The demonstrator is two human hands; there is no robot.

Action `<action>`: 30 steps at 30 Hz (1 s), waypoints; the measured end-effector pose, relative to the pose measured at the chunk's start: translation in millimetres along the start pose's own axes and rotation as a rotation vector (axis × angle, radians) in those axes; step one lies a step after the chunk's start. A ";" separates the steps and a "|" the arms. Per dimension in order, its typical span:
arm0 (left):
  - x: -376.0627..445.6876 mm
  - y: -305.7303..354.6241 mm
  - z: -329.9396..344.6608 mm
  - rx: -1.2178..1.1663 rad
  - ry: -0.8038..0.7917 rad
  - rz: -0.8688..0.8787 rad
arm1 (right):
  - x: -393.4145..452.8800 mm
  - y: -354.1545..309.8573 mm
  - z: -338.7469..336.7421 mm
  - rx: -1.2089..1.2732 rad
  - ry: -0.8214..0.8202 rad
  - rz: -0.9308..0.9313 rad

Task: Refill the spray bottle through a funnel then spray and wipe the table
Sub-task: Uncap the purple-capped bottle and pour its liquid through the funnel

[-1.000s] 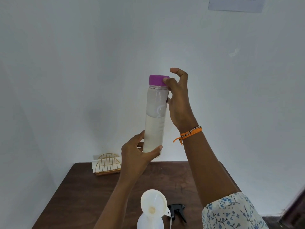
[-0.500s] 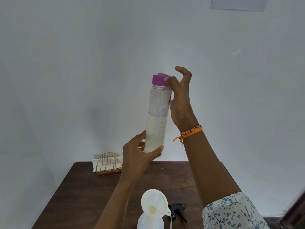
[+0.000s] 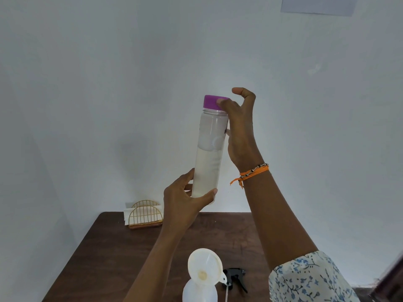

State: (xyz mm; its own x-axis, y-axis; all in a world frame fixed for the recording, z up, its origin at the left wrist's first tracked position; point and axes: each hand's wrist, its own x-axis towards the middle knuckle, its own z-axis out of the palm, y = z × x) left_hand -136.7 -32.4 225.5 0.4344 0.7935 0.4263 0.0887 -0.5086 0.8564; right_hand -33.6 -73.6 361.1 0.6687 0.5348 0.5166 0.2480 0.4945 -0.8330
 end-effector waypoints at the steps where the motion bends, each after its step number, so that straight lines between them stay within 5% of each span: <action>1: -0.3 0.2 0.4 0.000 -0.003 0.001 | 0.3 0.4 1.6 -0.033 0.013 -0.008; 30: -2.9 -5.3 2.7 -0.019 0.006 -0.016 | 2.0 2.7 5.3 -0.155 -0.036 -0.016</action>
State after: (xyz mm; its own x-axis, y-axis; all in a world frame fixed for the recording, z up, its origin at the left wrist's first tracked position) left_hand -136.1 -32.9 218.9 0.4276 0.8034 0.4145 0.0787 -0.4898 0.8682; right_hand -35.3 -67.5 360.9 0.6389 0.5536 0.5342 0.3652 0.3929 -0.8440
